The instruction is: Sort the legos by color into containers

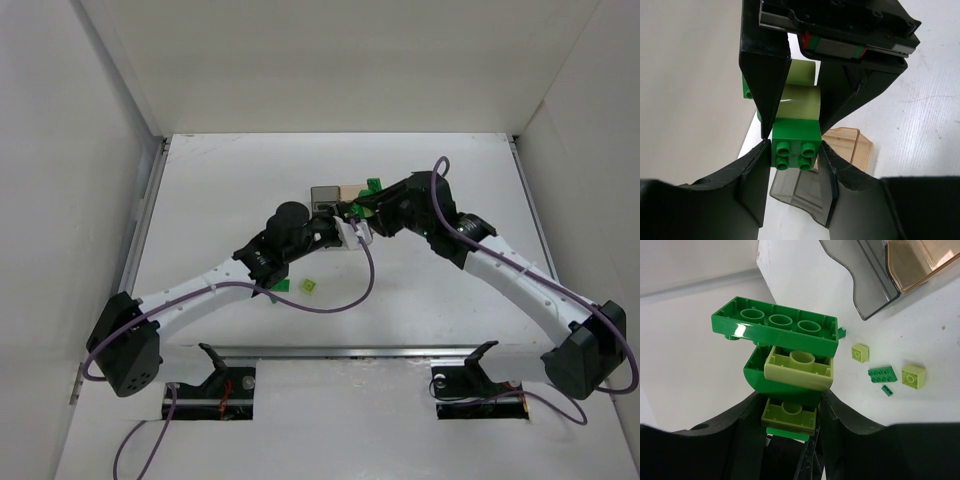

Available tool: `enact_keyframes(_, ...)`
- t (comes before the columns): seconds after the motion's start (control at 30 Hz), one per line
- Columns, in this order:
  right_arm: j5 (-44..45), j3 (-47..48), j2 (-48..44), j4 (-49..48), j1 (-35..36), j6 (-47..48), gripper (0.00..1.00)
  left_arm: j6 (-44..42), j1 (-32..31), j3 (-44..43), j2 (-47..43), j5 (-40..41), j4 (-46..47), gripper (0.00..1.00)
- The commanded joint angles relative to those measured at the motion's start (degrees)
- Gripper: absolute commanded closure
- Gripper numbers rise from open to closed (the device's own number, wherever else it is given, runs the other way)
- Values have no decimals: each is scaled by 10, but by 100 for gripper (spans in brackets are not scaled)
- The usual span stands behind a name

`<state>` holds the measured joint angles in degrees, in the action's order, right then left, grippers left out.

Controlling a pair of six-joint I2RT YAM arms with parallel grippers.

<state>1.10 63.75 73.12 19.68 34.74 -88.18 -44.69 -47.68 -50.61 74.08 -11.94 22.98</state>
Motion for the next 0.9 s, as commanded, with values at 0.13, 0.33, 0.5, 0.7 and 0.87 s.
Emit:
enact_keyframes(0.13,16,-8,-11,-34,9,-2,100,14,-3,-18,-12,5,30,100)
enact_keyframes(0.33,157,-14,-28,33,4,34,100,54,13,-18,-40,-12,-45,100)
enact_keyframes(0.5,167,-6,-3,33,-38,70,100,105,19,-18,-53,-25,-93,100)
enact_keyframes(0.7,203,30,48,78,-63,130,100,177,54,-29,-25,-35,-116,100)
enact_keyframes(0.87,184,9,55,67,-84,155,100,238,115,-90,103,-22,-122,100)
